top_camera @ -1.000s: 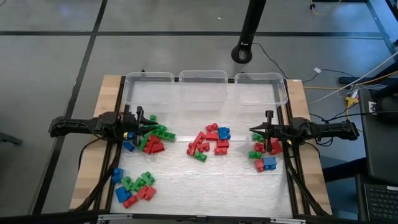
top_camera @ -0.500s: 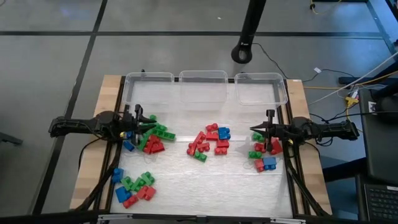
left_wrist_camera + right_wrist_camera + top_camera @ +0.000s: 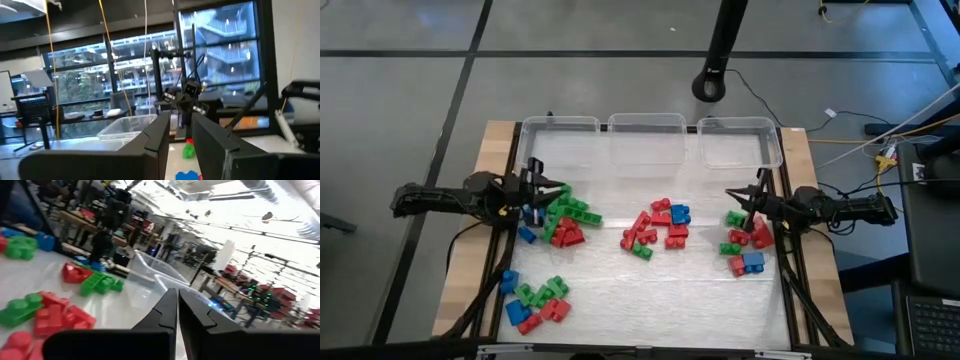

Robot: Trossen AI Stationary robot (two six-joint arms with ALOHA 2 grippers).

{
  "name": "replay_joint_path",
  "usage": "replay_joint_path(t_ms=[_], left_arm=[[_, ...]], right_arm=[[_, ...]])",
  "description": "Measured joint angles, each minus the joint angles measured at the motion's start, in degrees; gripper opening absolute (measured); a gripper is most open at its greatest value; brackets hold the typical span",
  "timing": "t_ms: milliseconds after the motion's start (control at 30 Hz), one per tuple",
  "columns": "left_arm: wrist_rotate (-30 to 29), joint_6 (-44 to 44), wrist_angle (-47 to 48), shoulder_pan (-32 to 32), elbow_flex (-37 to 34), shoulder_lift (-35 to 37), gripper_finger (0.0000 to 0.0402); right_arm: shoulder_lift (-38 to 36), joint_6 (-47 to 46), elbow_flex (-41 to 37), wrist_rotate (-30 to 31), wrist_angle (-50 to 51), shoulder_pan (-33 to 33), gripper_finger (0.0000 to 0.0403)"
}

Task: Sort blocks
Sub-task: Put the green game piece into the left transparent bin

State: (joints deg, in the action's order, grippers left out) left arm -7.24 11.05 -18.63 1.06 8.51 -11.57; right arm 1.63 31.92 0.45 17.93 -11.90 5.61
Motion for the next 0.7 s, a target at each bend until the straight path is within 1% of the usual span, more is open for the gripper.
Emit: replay_joint_path(t_ms=[67,133,233,367,467,567,700], left_arm=[[-0.01,1.23,0.39,0.0,3.63,-5.77,0.0072],[-0.01,1.96,3.12,0.0,7.92,-12.14,0.0072],[-0.35,1.32,11.27,0.0,15.23,-21.86,0.0072],[-0.62,-3.62,23.31,0.08,24.63,-33.7,0.0072],[-0.65,-6.69,32.73,0.66,30.64,-40.86,0.0072],[-0.64,-9.35,39.46,1.54,34.24,-46.63,0.0072],[-0.64,-12.22,42.87,2.85,35.3,-51.95,0.0072]], right_arm=[[-0.01,0.76,0.0,1.08,-1.13,0.0,0.0019],[-0.01,2.69,0.0,1.6,-1.78,0.0,0.0019],[0.0,4.43,0.0,2.1,-1.77,0.0,0.0019],[0.0,4.82,0.0,2.49,-1.41,0.0,0.0019],[0.0,5.79,0.0,2.49,-1.2,0.0,0.0019],[0.0,5.99,0.0,2.49,-0.97,0.0,0.0019],[0.02,6.03,0.0,2.49,-0.31,0.0,0.0019]])
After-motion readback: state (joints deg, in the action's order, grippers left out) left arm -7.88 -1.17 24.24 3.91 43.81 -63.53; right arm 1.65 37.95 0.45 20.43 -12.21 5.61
